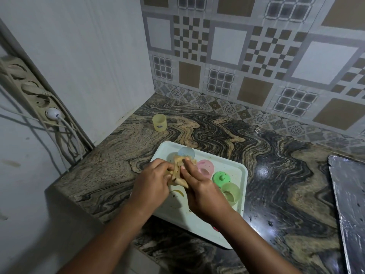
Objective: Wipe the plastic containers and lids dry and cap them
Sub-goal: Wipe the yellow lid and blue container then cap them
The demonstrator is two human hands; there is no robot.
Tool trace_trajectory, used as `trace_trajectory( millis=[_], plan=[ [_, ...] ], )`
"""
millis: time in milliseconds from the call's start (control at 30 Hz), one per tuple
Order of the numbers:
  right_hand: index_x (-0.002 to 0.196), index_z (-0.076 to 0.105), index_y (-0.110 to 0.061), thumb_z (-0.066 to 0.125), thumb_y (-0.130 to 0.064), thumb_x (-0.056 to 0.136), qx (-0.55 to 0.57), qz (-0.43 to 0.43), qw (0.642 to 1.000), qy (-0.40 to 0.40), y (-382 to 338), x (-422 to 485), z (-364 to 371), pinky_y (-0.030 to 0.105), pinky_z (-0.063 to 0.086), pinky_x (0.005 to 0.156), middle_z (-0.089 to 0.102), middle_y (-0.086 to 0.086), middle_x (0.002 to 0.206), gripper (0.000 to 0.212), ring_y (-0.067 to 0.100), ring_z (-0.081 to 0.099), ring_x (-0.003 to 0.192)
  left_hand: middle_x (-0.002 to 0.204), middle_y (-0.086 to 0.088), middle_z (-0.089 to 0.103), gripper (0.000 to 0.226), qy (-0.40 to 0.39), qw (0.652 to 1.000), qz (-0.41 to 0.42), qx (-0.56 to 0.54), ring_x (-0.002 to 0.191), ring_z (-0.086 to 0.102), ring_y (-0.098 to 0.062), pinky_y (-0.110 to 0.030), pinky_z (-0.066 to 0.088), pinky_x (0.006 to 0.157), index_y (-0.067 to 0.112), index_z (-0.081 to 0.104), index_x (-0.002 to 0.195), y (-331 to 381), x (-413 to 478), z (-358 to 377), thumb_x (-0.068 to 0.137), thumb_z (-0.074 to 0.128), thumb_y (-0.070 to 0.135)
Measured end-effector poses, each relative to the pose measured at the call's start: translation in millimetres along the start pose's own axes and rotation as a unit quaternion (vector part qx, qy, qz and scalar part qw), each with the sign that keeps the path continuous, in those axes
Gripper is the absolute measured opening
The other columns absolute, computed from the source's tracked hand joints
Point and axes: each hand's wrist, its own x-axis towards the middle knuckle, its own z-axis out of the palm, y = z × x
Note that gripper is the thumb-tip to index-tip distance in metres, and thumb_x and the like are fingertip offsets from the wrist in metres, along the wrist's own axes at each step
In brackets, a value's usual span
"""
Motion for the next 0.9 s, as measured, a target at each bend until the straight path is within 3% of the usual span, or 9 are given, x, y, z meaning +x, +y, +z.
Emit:
trace_trajectory(
  millis=[67, 167, 267, 333, 467, 533, 700, 833, 900],
  plan=[
    [0.147, 0.050, -0.009, 0.052, -0.012, 0.099, 0.000, 0.043, 0.999, 0.015, 10, 5, -6, 0.052, 0.058, 0.091, 0.034, 0.007, 0.165, 0.048, 0.040, 0.056, 0.131, 0.097, 0.006, 0.065, 0.021, -0.005, 1.000, 0.007, -0.003, 0.087, 0.063, -0.021, -0.030, 0.051, 0.064, 0.018, 0.069, 0.093, 0, -1, 0, 0.082, 0.073, 0.001],
    [0.147, 0.053, -0.007, 0.050, -0.022, 0.100, 0.059, 0.092, 0.992, 0.059, 13, 10, -20, 0.042, 0.044, 0.113, 0.040, 0.010, 0.160, 0.049, 0.030, 0.046, 0.143, 0.094, 0.005, 0.067, 0.020, -0.016, 0.999, 0.048, -0.001, 0.086, 0.063, -0.020, -0.032, 0.054, 0.063, 0.017, 0.072, 0.093, -2, -4, -1, 0.080, 0.076, 0.002],
    [0.144, 0.057, -0.011, 0.051, -0.019, 0.100, 0.097, 0.029, 0.992, 0.079, -1, 15, -31, 0.026, 0.039, 0.115, 0.041, 0.002, 0.157, 0.045, 0.013, 0.042, 0.144, 0.091, 0.005, 0.066, 0.019, -0.023, 0.995, 0.095, 0.022, 0.088, 0.060, -0.020, -0.037, 0.056, 0.062, 0.016, 0.071, 0.092, -1, -6, -3, 0.079, 0.075, 0.002],
    [0.140, 0.060, -0.013, 0.054, -0.010, 0.099, 0.100, -0.022, 0.994, 0.043, -8, 17, -32, 0.010, 0.032, 0.110, 0.046, -0.001, 0.153, 0.041, 0.007, 0.041, 0.143, 0.090, 0.004, 0.064, 0.012, -0.023, 0.992, 0.120, 0.028, 0.088, 0.059, -0.021, -0.038, 0.055, 0.061, 0.014, 0.068, 0.090, 0, -6, -2, 0.081, 0.070, 0.005],
    [0.138, 0.062, -0.017, 0.051, -0.006, 0.097, 0.085, -0.048, 0.995, -0.027, -6, 22, -29, 0.019, 0.040, 0.108, 0.057, 0.005, 0.147, 0.044, 0.022, 0.049, 0.139, 0.102, -0.002, 0.067, 0.023, -0.009, 0.994, 0.105, 0.006, 0.094, 0.063, -0.023, -0.035, 0.055, 0.074, 0.007, 0.070, 0.101, -4, -3, 0, 0.081, 0.062, 0.003],
    [0.138, 0.062, -0.017, 0.052, -0.005, 0.099, 0.084, -0.059, 0.994, -0.026, -6, 21, -31, 0.014, 0.041, 0.099, 0.055, 0.001, 0.149, 0.042, 0.025, 0.055, 0.127, 0.105, -0.003, 0.068, 0.035, 0.008, 0.997, 0.073, -0.012, 0.092, 0.063, -0.020, -0.031, 0.055, 0.075, 0.005, 0.069, 0.108, -7, -2, -1, 0.076, 0.059, -0.004],
    [0.143, 0.058, -0.016, 0.057, -0.012, 0.100, 0.070, -0.058, 0.996, 0.004, -5, 9, -25, 0.037, 0.050, 0.105, 0.041, 0.004, 0.161, 0.044, 0.015, 0.040, 0.147, 0.098, 0.004, 0.067, 0.030, 0.033, 0.997, 0.031, -0.061, 0.076, 0.050, 0.005, -0.008, 0.041, 0.069, 0.011, 0.071, 0.098, -9, 5, -9, 0.077, 0.071, -0.010],
    [0.138, 0.063, -0.016, 0.057, -0.015, 0.100, 0.075, -0.059, 0.995, -0.010, -2, -11, -14, 0.022, 0.044, 0.107, 0.039, -0.001, 0.159, 0.039, 0.007, 0.035, 0.146, 0.097, 0.006, 0.066, 0.017, 0.062, 0.995, 0.007, -0.074, 0.069, 0.055, -0.010, -0.031, 0.051, 0.064, 0.016, 0.071, 0.094, -13, 9, -10, 0.083, 0.075, 0.004],
    [0.131, 0.066, -0.026, 0.055, -0.019, 0.101, 0.113, -0.033, 0.993, -0.022, 0, -20, -11, 0.025, 0.047, 0.103, 0.055, 0.003, 0.150, 0.033, 0.005, 0.051, 0.136, 0.097, 0.006, 0.066, 0.016, 0.063, 0.996, -0.015, -0.067, 0.070, 0.056, -0.014, -0.036, 0.053, 0.062, 0.017, 0.072, 0.095, -16, 9, -9, 0.083, 0.077, 0.010]
  ],
)
